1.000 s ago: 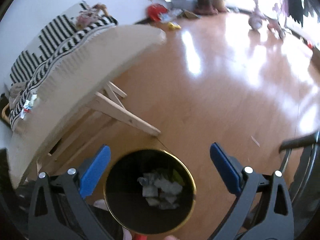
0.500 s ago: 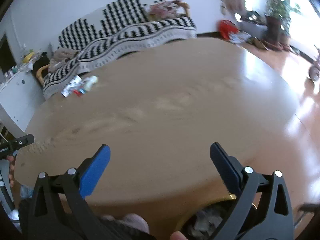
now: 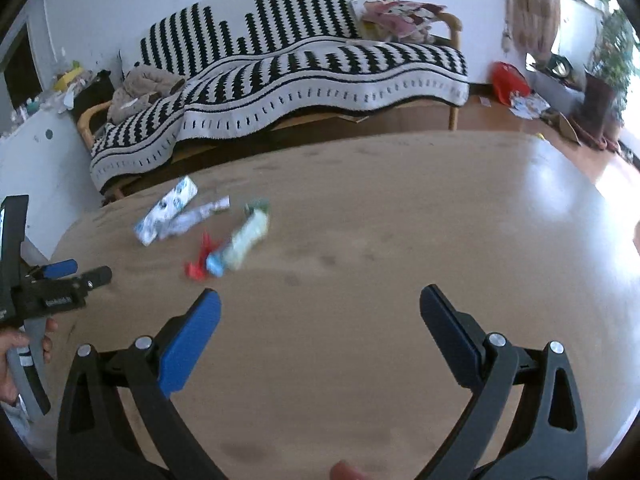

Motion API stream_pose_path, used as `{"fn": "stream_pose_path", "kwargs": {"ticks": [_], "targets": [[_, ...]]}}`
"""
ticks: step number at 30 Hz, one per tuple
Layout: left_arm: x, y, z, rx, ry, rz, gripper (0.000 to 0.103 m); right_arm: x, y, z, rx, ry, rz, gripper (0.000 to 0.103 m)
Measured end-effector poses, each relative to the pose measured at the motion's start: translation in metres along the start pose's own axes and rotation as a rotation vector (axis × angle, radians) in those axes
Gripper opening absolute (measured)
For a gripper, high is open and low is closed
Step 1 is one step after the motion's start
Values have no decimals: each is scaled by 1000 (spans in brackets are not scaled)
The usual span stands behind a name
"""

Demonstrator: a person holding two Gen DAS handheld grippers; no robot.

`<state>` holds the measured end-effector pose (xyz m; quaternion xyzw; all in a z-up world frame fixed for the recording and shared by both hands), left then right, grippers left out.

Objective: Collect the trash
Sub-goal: 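Move both open tools back over the table toward the foil wrappers, then grasp the silver foil tube with the left tool while the right tool grasps the green-white wrapper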

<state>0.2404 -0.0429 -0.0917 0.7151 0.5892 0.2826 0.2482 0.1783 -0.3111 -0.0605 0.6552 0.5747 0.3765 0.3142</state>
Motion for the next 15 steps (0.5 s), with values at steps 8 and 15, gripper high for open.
{"fn": "stream_pose_path", "kwargs": {"ticks": [8,15], "targets": [[-6,25,66,19,-38,101,97,47,13,111,79,-53,-145,96],[-2,37,83,29,-136,138,97,17,1,131,115,-99,-167,96]]}}
Point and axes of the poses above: each gripper's, at about its wrist camera, not at the fingertips, and z roughly the way its jaws point, x to its left, y to its top, the point moved 8 cm from there along z, roughly the way its jaws point, and after that the axes turned 8 degrees about -x, right-handed, at the moved point
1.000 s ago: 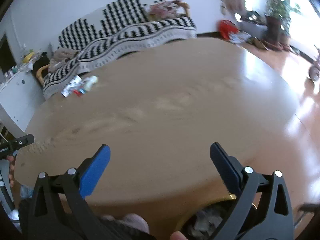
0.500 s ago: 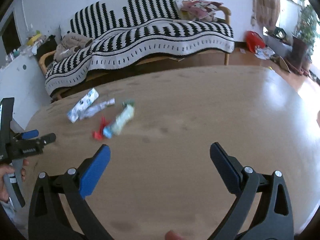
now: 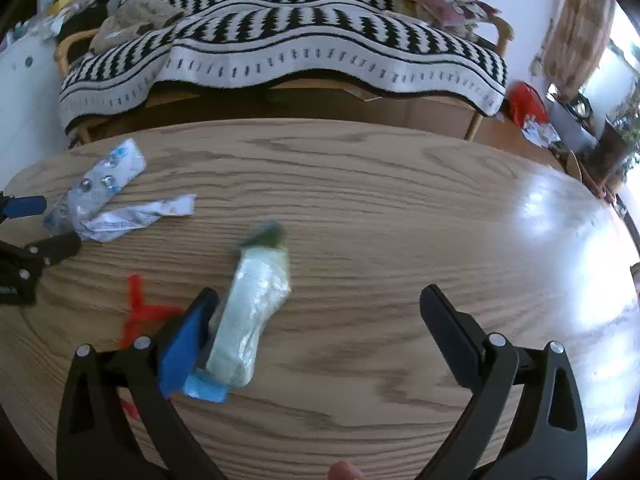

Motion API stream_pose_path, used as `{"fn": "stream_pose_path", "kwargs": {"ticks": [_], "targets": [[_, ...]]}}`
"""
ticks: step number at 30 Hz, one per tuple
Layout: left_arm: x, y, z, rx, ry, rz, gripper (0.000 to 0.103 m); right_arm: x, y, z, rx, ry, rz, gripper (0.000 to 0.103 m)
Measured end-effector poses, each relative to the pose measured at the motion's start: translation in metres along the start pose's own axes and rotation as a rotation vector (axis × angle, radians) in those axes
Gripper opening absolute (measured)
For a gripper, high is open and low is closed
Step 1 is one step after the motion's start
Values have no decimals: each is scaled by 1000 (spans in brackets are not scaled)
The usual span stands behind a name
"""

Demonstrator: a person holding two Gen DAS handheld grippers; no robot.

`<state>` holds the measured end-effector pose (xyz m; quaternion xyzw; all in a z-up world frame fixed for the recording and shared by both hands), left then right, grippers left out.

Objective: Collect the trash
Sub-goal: 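Grasp the silver foil tube with the left tool while the right tool grasps the green-white wrapper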

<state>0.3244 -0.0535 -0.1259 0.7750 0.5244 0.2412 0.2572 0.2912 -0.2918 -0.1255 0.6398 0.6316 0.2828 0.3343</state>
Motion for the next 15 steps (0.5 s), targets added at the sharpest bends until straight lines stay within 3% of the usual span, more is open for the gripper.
{"fn": "stream_pose_path", "kwargs": {"ticks": [8,15], "targets": [[2,9,10,3,-73,54,98,-19,-2,3,11,45,10,96],[-4,15,12,12,-60,33,98,-13,-4,1,-3,91,11,98]]}}
Point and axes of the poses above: each gripper's, at about its wrist camera, not at the fingertips, and z roughly the way its jaws point, x to its left, y to its top, the point moved 8 cm from there along z, roughly the way its jaws point, and after that the axes turned 8 degrees about -x, right-handed, at the moved point
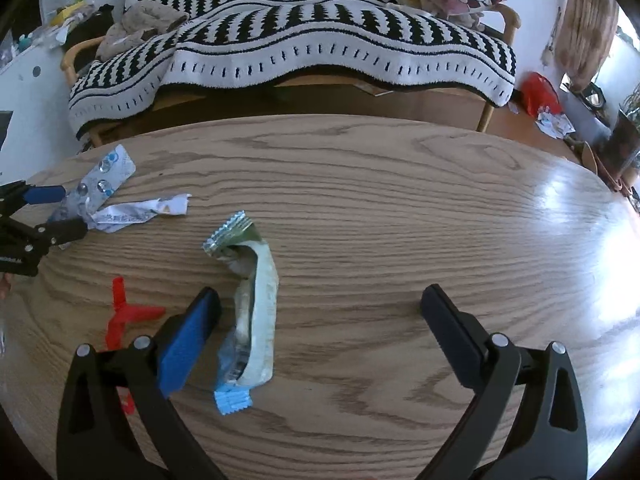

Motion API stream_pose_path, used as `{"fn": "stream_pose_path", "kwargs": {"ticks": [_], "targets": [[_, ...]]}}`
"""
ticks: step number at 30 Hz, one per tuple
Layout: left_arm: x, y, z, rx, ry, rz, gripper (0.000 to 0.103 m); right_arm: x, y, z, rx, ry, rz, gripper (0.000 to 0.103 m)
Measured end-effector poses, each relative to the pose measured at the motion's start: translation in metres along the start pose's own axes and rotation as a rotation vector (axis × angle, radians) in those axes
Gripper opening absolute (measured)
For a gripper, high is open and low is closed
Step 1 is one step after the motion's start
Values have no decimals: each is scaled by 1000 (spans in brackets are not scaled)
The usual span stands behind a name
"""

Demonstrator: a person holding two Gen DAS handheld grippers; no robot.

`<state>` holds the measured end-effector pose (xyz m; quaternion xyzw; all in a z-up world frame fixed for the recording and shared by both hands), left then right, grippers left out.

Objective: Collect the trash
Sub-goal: 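Grasp the silver foil tube with the left tool while the right tool grasps the green-white wrapper, then carry the foil tube and wrapper to the black bin and open both tools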

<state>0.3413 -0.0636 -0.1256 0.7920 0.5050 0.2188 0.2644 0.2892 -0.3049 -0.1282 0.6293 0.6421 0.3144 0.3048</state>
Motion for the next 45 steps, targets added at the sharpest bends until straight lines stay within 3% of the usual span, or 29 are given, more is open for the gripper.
{"fn": "stream_pose_path", "kwargs": {"ticks": [3,4,5,6,7,10,16,25,33,40,45], "targets": [[-8,-1,-2,-14,-20,25,97,0,-1,-1,-8,9,-2,98],[-11,-1,-4,-28,-29,29,93,-1,-1,-2,-11,11,1,96],[-14,0,-7,-46,-36,39,71,0,2,-8,-40,23,-5,75],[-17,2,-13,-76,-35,47,32,-2,4,-12,-52,23,0,12],[-17,3,-16,-80,2,51,17,-5,3,-12,-39,29,20,7],[-22,-1,-21,-71,-21,19,15,-7,0,-17,-45,57,57,7],[-26,-12,-43,-54,0,9,15,-15,0,-44,-74,70,80,7],[-48,-17,-114,-110,32,-24,15,-38,5,-129,-143,71,99,7],[-125,-33,-191,-177,-17,-51,15,-77,-26,-230,-192,57,149,7],[-230,-69,-257,-224,-160,-37,16,-127,-99,-332,-223,20,197,7],[-325,-109,-288,-220,-291,15,16,-171,-171,-399,-235,-40,257,7]]}}
Point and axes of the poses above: each gripper's, at about its wrist camera, not at the fingertips, and z roughly the way its jaws point, x to its left, y to its top, the point moved 8 cm from there along z, roughly the way its jaws point, and after that the axes turned 8 degrees about -x, right-handed, at the moved point
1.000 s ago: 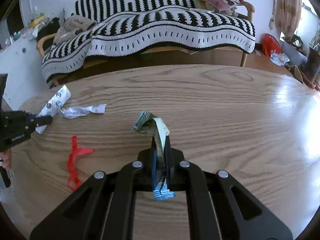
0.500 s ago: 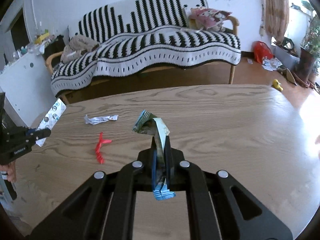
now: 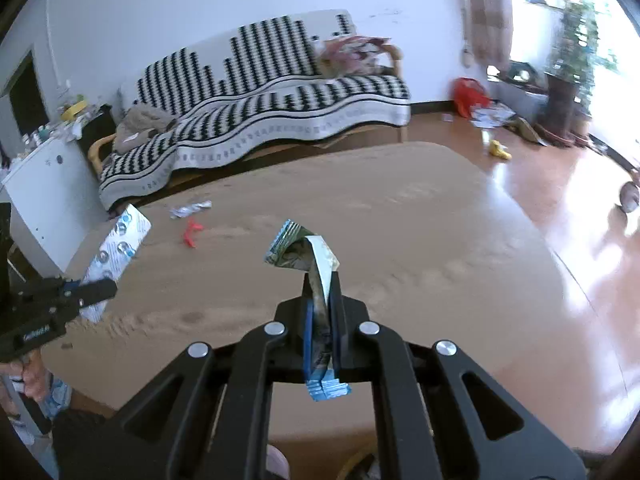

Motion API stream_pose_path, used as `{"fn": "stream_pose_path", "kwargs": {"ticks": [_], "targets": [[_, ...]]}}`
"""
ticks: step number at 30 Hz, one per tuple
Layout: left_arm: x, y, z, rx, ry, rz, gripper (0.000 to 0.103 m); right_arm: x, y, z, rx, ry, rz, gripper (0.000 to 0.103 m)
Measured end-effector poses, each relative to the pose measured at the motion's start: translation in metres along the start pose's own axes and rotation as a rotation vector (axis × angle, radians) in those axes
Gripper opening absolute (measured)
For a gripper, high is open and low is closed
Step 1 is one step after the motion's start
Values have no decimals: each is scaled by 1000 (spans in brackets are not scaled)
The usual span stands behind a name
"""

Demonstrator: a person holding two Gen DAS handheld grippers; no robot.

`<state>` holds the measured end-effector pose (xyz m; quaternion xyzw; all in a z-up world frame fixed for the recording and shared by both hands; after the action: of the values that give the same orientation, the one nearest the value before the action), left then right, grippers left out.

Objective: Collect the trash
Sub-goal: 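Carry the foil tube and wrapper to the black bin and open both tools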

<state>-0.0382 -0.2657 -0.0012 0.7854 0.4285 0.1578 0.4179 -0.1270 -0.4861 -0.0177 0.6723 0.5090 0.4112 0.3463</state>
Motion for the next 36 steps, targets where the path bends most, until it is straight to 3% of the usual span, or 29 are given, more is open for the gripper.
{"fn": "stream_pose_path", "kwargs": {"ticks": [6,10,14,17,19,20,24,36], "targets": [[-113,-83,27,115,-177,6,16,-64,-70,-54,27,-68,104,7],[-169,-146,56,207,-233,26,17,-110,-154,-61,107,-126,229,7],[-203,-215,104,346,-253,7,17,-142,-226,-51,229,-171,297,7],[-219,-262,134,424,-244,80,17,-159,-283,-36,346,-194,340,7],[-223,-287,155,521,-245,95,17,-167,-317,-26,418,-209,372,7],[-223,-286,161,525,-243,90,17,-171,-328,-24,437,-215,392,7],[-220,-287,178,549,-241,61,17,-182,-345,-21,464,-223,432,7],[-224,-298,176,560,-263,38,17,-179,-321,-2,471,-223,430,7]]}}
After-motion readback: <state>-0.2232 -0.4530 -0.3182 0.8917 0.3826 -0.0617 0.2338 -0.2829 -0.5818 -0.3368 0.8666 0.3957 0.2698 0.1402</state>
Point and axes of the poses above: each gripper's, at about its wrist camera, not at the fingertips, and z roughly the way its jaws point, x to its left, y to its top, the point moved 8 cm from there along z, roughly the way its jaws point, and after that the axes turned 8 degrees about -x, right-handed, at the moved point
